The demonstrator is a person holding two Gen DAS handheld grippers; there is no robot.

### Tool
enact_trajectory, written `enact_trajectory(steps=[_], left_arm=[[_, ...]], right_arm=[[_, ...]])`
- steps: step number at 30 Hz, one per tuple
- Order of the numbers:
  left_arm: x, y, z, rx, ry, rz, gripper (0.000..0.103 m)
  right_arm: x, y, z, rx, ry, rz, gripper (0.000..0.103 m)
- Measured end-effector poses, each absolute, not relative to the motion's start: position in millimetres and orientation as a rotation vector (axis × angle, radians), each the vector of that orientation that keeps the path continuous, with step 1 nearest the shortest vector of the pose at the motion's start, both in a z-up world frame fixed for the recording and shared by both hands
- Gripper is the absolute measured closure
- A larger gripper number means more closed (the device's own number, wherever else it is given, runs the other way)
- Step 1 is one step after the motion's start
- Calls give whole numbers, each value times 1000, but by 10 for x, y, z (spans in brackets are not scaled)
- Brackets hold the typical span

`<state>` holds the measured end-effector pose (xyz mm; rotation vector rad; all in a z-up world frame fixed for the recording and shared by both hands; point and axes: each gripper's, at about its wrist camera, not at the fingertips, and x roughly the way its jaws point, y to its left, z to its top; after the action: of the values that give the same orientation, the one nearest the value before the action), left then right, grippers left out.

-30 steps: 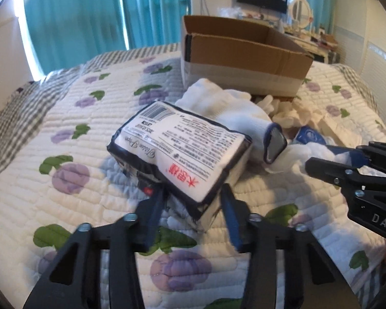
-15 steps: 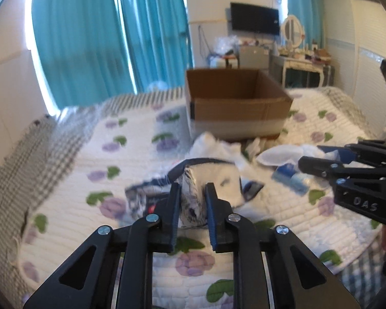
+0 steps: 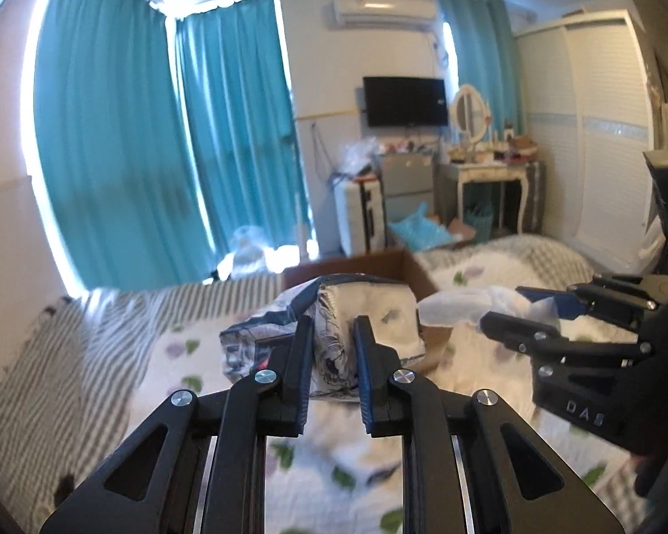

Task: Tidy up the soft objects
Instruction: 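Carry both held items over the cardboard box and open both grippers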

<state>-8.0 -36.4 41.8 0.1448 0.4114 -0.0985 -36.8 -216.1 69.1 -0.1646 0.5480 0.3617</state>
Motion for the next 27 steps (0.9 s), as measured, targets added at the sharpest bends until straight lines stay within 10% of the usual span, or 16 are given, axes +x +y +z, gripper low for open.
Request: enact_trajectory(steps=[11, 25, 27], left_arm=[[1185, -603, 641, 124, 406, -122, 86], [2018, -635, -200, 151, 564, -139, 77], [2007, -664, -218, 148, 566, -148, 77]], right_arm=[[630, -2170, 1118, -241, 437, 280, 71], [1948, -2091, 292, -140, 630, 357, 70], [1959, -2146, 286, -119, 621, 377, 57]])
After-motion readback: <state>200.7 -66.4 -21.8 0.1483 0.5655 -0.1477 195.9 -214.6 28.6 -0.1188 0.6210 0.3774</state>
